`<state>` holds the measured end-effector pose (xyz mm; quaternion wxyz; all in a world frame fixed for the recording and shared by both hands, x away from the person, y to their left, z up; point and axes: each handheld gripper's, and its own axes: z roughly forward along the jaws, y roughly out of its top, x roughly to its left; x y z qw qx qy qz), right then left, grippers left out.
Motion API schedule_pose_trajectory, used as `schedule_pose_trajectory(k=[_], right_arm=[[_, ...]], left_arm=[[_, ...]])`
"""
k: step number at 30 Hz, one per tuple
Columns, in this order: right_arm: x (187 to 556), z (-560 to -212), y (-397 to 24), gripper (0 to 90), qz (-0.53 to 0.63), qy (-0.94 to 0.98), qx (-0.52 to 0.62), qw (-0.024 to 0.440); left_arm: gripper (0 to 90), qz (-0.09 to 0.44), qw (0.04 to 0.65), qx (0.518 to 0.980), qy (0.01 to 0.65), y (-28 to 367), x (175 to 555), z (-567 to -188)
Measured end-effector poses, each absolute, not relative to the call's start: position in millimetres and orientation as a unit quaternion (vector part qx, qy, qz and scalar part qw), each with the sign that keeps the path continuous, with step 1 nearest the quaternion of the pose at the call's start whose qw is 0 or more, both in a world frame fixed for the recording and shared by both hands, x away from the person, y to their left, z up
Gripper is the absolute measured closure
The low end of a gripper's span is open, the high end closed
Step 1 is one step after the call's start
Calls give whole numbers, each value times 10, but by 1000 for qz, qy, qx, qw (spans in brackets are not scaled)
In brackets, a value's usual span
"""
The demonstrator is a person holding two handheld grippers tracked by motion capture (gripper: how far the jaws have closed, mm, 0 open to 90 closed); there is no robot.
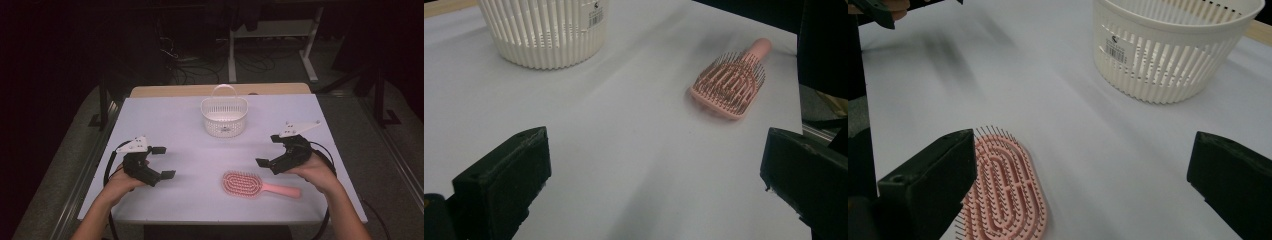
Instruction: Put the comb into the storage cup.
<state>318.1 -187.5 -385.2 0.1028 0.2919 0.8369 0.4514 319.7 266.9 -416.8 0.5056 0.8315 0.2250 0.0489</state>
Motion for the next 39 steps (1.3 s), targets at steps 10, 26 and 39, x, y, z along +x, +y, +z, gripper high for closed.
schedule_pose_trajectory(k=[10, 26, 39], right_arm=[[3233, -3796, -1772, 0, 454, 841, 278, 97], [3245, -3828, -1751, 0, 426, 864, 254, 87], [3213, -3835, -1762, 0, 405, 880, 233, 84]], left_arm=[[0, 48, 509, 829, 228, 2681, 3203, -4166], [0, 49, 508, 830, 226, 2685, 3204, -4158], [0, 49, 507, 830, 226, 2691, 3205, -4160]])
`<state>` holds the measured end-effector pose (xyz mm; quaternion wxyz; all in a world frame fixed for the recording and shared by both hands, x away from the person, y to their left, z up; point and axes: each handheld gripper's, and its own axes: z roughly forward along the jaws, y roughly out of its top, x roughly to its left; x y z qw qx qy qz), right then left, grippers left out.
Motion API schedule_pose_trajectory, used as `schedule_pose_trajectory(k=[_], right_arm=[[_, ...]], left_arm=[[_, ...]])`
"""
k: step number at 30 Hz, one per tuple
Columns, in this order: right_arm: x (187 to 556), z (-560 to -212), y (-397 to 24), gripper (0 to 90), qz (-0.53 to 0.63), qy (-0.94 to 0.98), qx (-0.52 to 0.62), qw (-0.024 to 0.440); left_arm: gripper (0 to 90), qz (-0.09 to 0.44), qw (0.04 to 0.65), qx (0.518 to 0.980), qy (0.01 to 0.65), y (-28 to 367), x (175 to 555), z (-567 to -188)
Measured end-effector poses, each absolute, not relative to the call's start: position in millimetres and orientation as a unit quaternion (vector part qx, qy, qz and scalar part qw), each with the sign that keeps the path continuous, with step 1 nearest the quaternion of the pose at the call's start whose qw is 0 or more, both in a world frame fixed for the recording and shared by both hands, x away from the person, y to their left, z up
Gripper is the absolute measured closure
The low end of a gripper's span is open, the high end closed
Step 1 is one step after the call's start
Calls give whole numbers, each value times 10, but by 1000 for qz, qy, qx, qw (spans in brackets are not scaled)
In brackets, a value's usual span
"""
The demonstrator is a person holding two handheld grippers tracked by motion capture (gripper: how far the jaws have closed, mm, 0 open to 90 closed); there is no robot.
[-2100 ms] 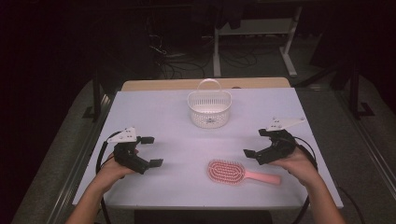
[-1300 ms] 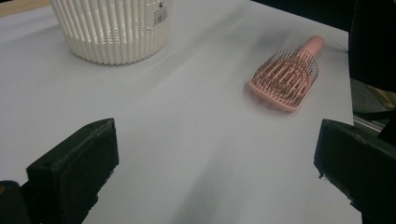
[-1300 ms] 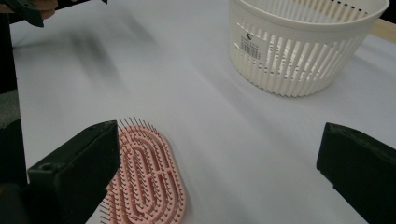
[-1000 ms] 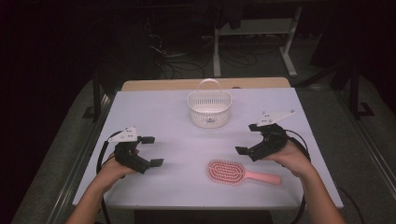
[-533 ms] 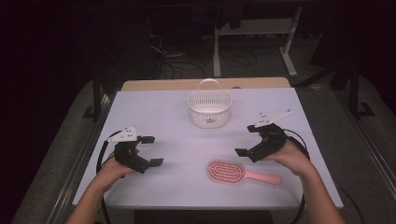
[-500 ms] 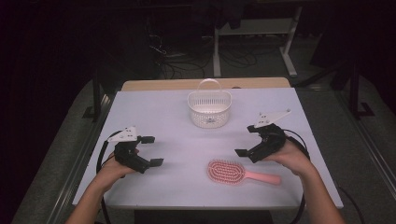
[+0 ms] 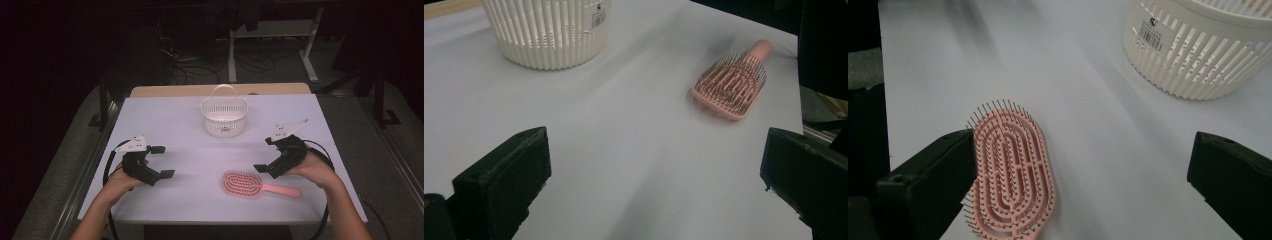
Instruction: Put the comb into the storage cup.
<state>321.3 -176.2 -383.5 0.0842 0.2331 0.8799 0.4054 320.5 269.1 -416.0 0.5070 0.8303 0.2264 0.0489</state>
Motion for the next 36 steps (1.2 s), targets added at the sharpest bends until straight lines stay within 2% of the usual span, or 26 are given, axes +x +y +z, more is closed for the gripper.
schedule_pose_trajectory(k=[36], right_arm=[[3077, -3858, -1713, 0, 313, 930, 180, 70]], left_arm=[[0, 47, 507, 831, 224, 2677, 3213, -4157]])
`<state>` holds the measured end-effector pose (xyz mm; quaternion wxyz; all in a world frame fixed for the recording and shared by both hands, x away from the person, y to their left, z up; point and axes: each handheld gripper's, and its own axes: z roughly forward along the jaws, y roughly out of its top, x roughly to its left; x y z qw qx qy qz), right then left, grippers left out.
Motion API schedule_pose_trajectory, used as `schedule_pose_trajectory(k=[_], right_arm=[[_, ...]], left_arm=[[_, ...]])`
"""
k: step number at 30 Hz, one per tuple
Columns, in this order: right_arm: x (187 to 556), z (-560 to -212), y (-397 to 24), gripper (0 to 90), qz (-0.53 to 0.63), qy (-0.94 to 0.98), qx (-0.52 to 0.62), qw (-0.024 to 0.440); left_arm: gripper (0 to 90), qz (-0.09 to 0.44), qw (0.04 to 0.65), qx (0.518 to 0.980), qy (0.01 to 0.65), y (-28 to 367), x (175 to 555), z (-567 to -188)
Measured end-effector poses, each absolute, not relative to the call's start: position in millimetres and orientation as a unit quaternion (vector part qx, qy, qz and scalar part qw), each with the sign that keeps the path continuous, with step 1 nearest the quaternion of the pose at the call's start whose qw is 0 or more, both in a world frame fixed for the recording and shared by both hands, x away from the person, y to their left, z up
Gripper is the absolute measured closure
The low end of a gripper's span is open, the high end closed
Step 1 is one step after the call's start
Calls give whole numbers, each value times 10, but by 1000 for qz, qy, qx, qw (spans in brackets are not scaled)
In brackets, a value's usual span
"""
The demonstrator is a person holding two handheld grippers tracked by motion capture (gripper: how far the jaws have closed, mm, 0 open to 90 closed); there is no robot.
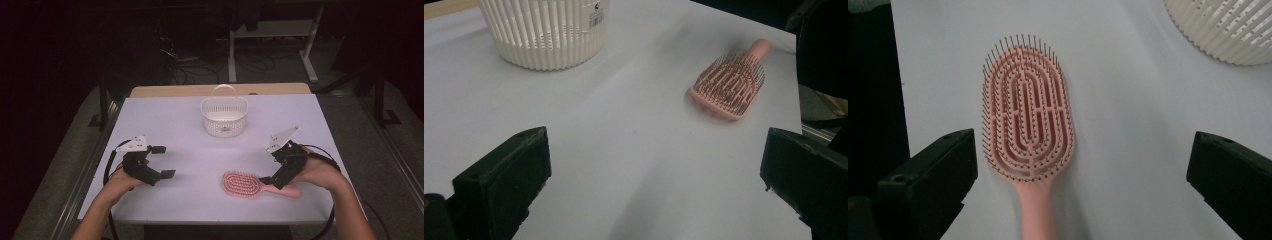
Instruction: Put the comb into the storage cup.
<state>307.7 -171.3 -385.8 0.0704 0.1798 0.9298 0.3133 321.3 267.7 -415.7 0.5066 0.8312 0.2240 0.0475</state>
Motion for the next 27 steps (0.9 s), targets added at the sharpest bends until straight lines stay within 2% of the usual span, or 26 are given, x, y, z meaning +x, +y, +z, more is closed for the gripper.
schedule_pose_trajectory(k=[16, 18, 27], right_arm=[[3066, -3900, -1698, 0, 278, 944, 169, 61], [3061, -3908, -1690, 28, 274, 945, 168, 58], [3060, -3948, -1667, 40, 253, 952, 165, 53]], left_arm=[[0, 47, 507, 831, 224, 2682, 3212, -4158], [0, 47, 506, 831, 224, 2683, 3213, -4157], [0, 46, 506, 832, 223, 2683, 3211, -4160]])
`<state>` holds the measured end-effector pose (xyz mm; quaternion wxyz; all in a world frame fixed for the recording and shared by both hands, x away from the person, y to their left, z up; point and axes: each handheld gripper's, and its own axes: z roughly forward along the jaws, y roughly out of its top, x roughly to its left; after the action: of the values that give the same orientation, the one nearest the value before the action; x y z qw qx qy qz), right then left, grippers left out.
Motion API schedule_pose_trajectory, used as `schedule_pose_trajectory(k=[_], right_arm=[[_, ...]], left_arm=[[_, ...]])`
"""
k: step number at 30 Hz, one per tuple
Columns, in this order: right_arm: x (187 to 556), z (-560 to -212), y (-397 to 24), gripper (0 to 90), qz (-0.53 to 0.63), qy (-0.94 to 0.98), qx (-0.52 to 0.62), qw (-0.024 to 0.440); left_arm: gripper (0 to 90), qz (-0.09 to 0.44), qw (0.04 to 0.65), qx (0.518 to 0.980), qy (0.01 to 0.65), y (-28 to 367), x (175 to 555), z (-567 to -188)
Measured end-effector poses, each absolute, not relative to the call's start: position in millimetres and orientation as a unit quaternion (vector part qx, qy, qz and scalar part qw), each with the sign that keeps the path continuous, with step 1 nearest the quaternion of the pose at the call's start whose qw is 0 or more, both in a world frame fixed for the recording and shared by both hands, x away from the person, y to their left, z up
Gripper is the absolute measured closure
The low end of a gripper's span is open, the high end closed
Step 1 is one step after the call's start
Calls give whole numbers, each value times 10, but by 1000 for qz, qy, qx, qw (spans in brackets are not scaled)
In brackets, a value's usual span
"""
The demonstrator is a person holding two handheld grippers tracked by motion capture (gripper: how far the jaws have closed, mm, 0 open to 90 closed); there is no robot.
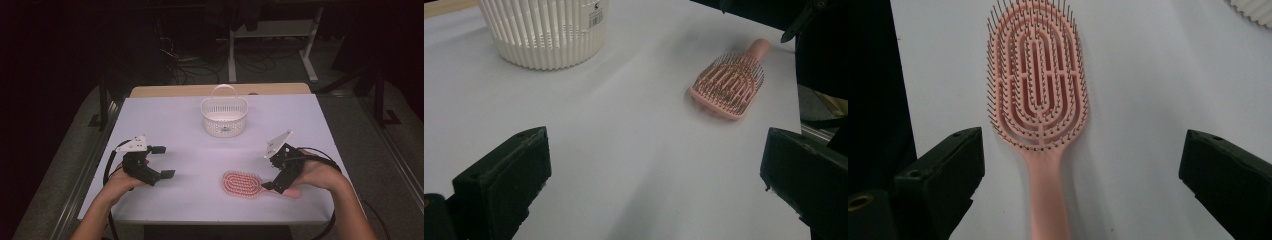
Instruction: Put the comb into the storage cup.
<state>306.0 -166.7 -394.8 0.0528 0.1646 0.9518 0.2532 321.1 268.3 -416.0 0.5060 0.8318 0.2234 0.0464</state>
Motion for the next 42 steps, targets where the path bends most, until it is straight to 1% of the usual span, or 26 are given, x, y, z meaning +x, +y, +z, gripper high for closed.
schedule_pose_trajectory(k=[22, 27, 29, 39, 42], right_arm=[[3057, -4066, -1587, 78, 203, 965, 158, 42], [3053, -4091, -1566, 97, 191, 968, 155, 41], [3049, -4104, -1554, 124, 185, 970, 156, 37], [3047, -4151, -1525, 141, 164, 974, 154, 35], [3045, -4160, -1523, 167, 159, 975, 154, 32]], left_arm=[[0, 48, 506, 831, 224, 2698, 3209, -4163], [0, 47, 507, 831, 224, 2699, 3207, -4161], [0, 47, 507, 831, 225, 2700, 3208, -4161], [0, 48, 507, 831, 224, 2701, 3205, -4155], [0, 48, 507, 831, 224, 2700, 3204, -4155]])
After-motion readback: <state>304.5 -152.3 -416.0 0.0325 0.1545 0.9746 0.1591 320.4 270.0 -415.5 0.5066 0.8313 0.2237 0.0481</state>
